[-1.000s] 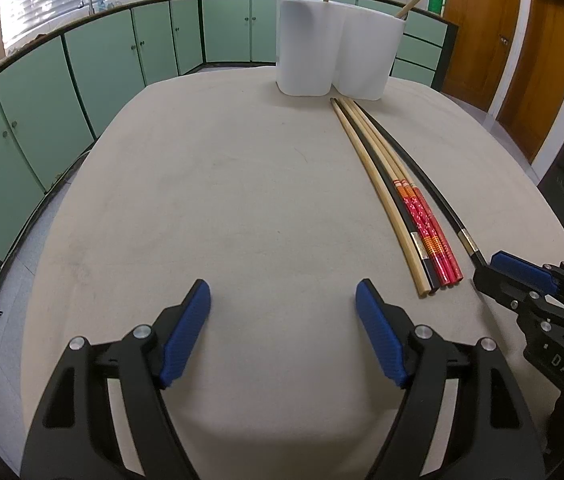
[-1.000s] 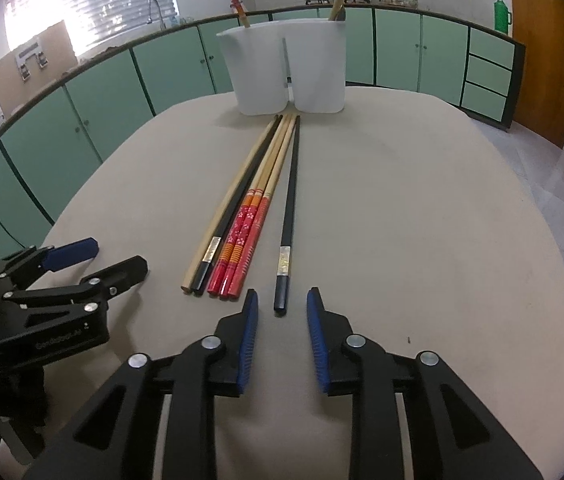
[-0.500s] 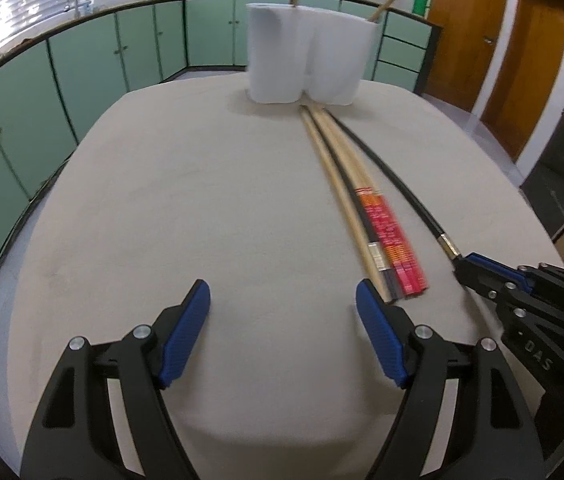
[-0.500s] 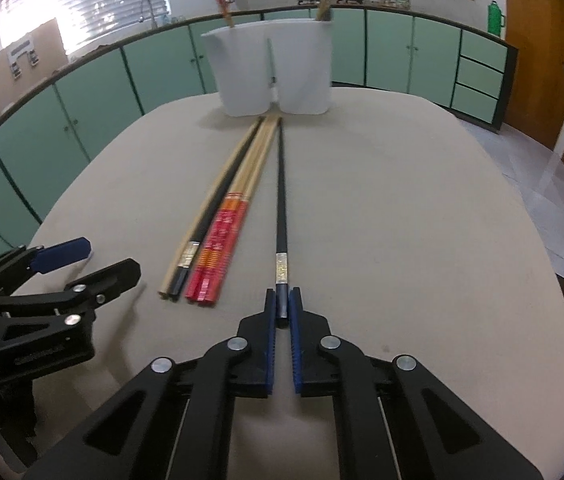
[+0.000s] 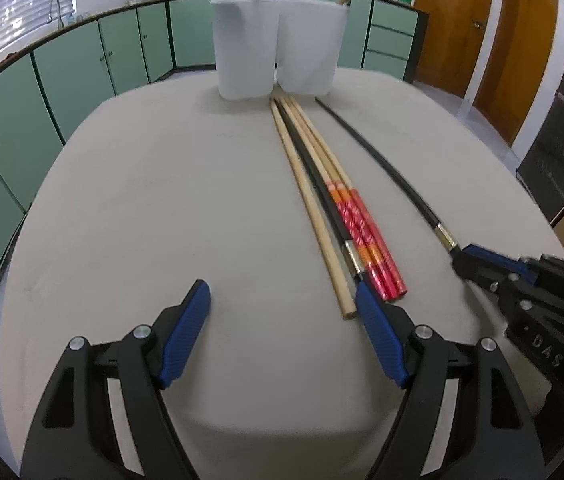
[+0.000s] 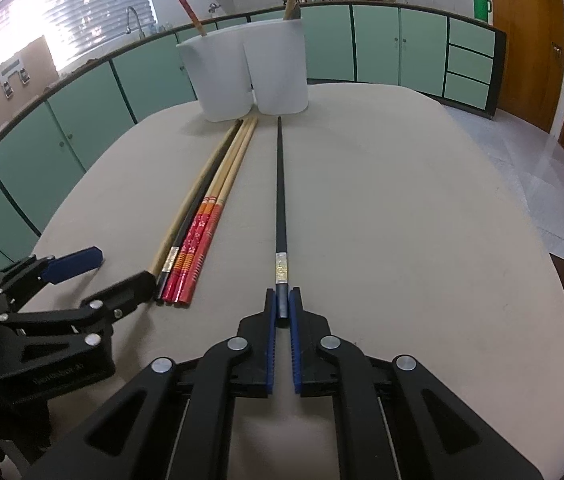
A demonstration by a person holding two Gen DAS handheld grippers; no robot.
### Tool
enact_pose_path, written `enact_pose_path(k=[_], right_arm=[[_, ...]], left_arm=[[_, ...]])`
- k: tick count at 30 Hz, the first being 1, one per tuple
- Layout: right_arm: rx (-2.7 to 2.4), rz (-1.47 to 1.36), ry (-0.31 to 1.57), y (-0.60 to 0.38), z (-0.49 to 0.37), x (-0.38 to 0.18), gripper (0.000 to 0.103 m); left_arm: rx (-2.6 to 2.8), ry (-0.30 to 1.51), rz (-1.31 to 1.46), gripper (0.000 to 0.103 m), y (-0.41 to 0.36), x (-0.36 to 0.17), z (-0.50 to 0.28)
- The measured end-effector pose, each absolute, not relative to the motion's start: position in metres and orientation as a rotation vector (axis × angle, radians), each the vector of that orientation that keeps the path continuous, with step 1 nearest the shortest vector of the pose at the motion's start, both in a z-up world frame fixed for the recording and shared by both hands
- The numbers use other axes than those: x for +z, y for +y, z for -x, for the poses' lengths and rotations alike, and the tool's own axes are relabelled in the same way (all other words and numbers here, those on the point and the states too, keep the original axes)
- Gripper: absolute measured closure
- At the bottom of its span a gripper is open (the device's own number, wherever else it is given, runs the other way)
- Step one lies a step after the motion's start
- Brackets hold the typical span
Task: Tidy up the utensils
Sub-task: 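Grasp a black chopstick with the right tool while the left tool grasps a wooden chopstick, then lift the wooden chopstick with the left tool while the right tool carries the black chopstick over the holder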
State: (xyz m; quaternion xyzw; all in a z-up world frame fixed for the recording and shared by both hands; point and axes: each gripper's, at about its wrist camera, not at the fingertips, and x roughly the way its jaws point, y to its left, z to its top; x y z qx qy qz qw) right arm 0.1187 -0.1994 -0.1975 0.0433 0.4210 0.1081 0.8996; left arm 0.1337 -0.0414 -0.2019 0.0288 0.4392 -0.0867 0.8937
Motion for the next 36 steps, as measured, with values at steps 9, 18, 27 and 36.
enact_pose_path(k=[9, 18, 27, 36], right_arm=[[0.215, -0.067, 0.874, -0.197, -0.119, -0.198, 0.096], [0.211, -0.054, 0.876, -0.196, -0.120, -0.199, 0.096], [0.211, -0.057, 0.855, -0.197, -0.118, -0.195, 0.097], [0.208, -0.044, 0.781, -0.203, -0.115, -0.165, 0.097]], left_arm=[[-0.122, 0.913, -0.057, 0.031, -0.025, -0.201, -0.138], [-0.176, 0.891, -0.050, 0.092, -0.034, -0.198, -0.133], [-0.194, 0.892, -0.039, 0.097, -0.031, -0.196, -0.131], [-0.191, 0.819, -0.050, 0.097, -0.024, -0.160, -0.123]])
